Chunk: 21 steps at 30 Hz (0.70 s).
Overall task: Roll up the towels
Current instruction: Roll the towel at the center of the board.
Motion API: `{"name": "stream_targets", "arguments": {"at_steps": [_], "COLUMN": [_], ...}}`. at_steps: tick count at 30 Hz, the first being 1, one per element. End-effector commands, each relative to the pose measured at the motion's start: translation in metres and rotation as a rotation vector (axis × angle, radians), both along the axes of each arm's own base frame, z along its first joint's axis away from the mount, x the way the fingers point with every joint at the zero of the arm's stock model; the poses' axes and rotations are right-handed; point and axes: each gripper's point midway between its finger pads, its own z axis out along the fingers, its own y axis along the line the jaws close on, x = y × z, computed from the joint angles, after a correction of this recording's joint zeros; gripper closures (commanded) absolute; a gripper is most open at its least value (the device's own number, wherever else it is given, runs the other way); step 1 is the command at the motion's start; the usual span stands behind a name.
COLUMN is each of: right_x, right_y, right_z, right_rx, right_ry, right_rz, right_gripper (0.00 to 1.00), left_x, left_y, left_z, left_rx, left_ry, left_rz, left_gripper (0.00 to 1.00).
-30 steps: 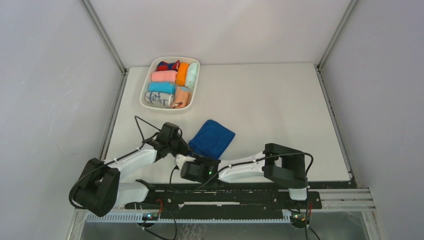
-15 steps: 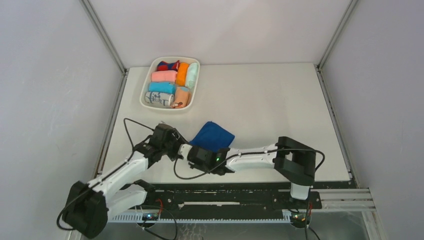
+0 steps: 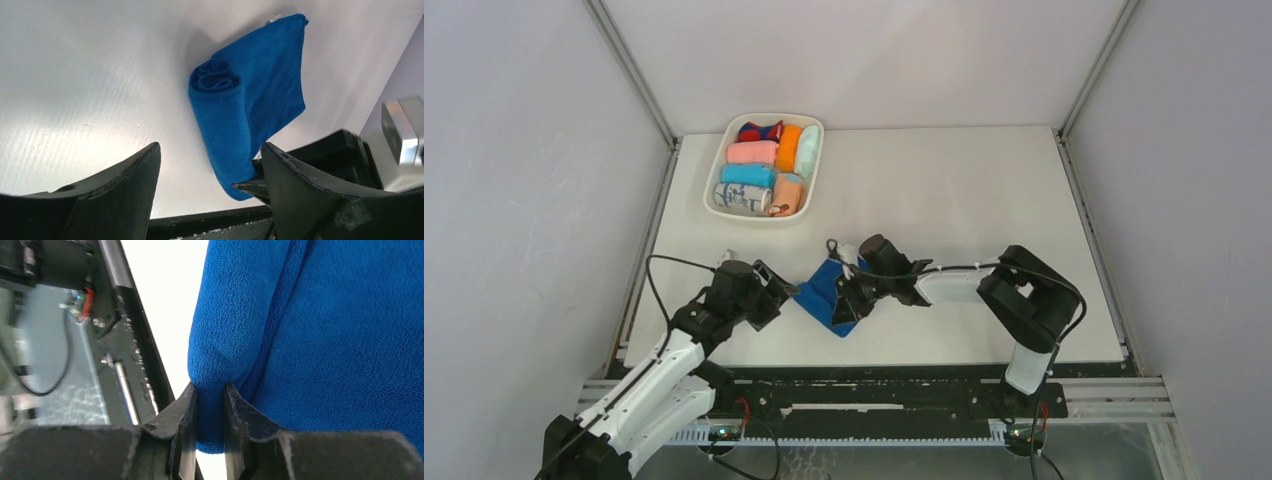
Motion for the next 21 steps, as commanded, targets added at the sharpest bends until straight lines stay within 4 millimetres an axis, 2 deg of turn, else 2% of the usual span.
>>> {"name": "stream_targets", "arguments": {"at_steps": [1,10,21], "right_x": [-0.007,0.009,0.018], "right_y": [0.010,-0.004,-0.014], "right_z": [0.021,-0.014,-0.040], "right_rx": [0.245,0.315,0.288], "right_ry": [0.275,0.560,0.686], "right_rz": [0.016,-0.081,-0.165], "right_gripper": [0.88,0.86,0.83], "left_x": [-0.001,0.013,0.037], "left_y": [-0.009,-0.029,-0.041], "left_z": [-0.006,-0.009,-0.024], "left_rx": [-0.051,-0.076,-0.045], "left_ry": [0.010,0.030,0.071], "left_rz": [-0.023,-0.092,-0.115], "left_gripper": [0.22,0.21,0.24]}}
